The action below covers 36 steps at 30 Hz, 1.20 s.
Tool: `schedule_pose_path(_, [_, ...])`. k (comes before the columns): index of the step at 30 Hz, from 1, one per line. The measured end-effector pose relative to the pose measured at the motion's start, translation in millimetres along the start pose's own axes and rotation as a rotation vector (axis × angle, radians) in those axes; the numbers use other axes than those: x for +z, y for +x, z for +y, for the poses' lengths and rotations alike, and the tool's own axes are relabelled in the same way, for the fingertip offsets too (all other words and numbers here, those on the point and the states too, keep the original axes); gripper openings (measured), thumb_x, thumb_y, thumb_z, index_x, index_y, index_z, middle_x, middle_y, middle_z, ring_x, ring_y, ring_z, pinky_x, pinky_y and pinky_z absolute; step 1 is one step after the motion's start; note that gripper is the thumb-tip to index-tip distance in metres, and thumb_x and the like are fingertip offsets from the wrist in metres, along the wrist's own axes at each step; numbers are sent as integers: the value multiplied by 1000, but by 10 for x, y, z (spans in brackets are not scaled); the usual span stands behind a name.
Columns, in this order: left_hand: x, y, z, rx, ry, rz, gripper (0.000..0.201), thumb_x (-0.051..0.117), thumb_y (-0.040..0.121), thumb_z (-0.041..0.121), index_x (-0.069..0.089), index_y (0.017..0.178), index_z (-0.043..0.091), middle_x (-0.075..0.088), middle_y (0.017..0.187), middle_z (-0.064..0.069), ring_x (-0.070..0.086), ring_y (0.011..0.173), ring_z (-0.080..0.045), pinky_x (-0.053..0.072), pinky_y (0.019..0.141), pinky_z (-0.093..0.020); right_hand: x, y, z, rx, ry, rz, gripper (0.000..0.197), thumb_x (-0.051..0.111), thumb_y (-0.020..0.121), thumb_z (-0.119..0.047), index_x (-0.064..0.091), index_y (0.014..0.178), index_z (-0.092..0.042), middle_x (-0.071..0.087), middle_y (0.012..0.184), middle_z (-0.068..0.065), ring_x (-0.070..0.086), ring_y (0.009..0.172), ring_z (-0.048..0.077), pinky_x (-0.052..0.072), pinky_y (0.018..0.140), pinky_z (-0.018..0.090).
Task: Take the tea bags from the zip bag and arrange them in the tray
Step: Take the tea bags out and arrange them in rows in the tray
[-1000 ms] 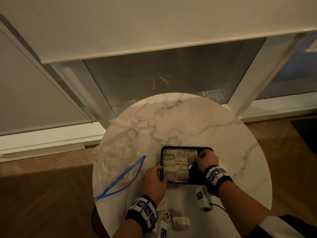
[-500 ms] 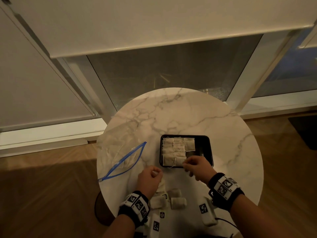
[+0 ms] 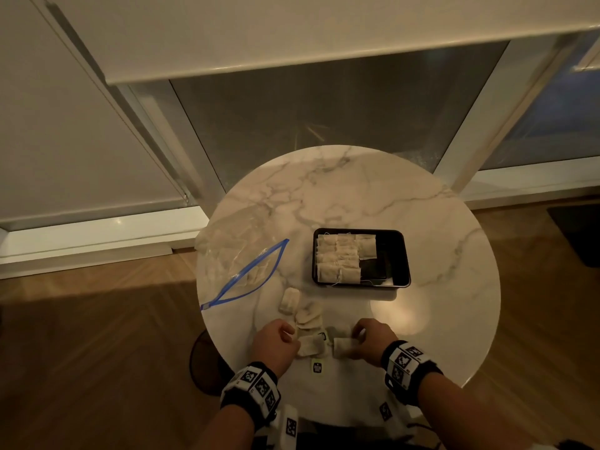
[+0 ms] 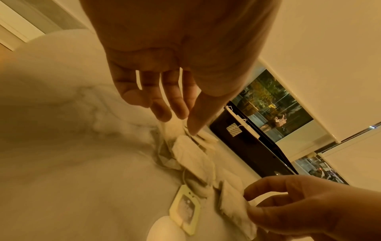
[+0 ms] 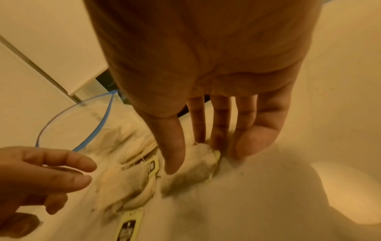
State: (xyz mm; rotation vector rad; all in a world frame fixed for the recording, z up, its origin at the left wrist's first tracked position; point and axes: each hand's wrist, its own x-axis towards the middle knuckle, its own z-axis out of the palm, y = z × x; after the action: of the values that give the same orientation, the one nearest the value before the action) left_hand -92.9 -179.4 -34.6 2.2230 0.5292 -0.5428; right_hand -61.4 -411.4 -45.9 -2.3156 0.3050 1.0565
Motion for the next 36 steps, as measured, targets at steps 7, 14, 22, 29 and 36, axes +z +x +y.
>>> schedule_pose_path(7, [-71, -31, -198, 5, 15, -46, 22, 78, 78, 18, 62, 92, 24, 62, 88, 5, 58, 81, -6, 41, 65, -14, 164, -68, -13, -3, -23, 103, 21, 77, 78, -33, 61, 90, -27, 61, 95, -5, 59, 84, 12, 50, 72, 25])
schedule_pose_path(14, [-154, 51, -316, -16, 94, 27, 37, 76, 82, 30, 61, 115, 20, 59, 104, 2, 57, 95, -15, 43, 79, -24, 177, -125, 42, 55, 7, 155, 13, 74, 80, -31, 62, 83, -25, 62, 86, -6, 59, 79, 10, 46, 67, 22])
schedule_pose_path(22, [1, 200, -265, 66, 184, -42, 42, 73, 80, 47, 62, 114, 25, 62, 112, 0, 62, 102, -21, 52, 89, -34, 186, -144, 53, 144, 195, 233, 9, 69, 83, -26, 64, 86, -21, 72, 83, 2, 67, 75, 16, 58, 65, 30])
schedule_pose_path(29, [-83, 212, -435, 24, 41, -2, 22, 62, 97, 33, 66, 105, 14, 67, 98, -1, 61, 89, -17, 44, 76, -26, 229, -212, 37, 181, 229, 329, 28, 69, 82, -48, 57, 95, -27, 66, 92, -1, 63, 80, 15, 51, 65, 28])
schedule_pose_path(36, [-419, 286, -605, -38, -97, 37, 20, 60, 99, 26, 64, 108, 9, 67, 100, -5, 64, 93, -23, 42, 75, -27, 400, -114, -400, -18, 4, 435, 44, 68, 82, -45, 52, 121, -34, 52, 122, 1, 47, 116, 25, 48, 94, 39])
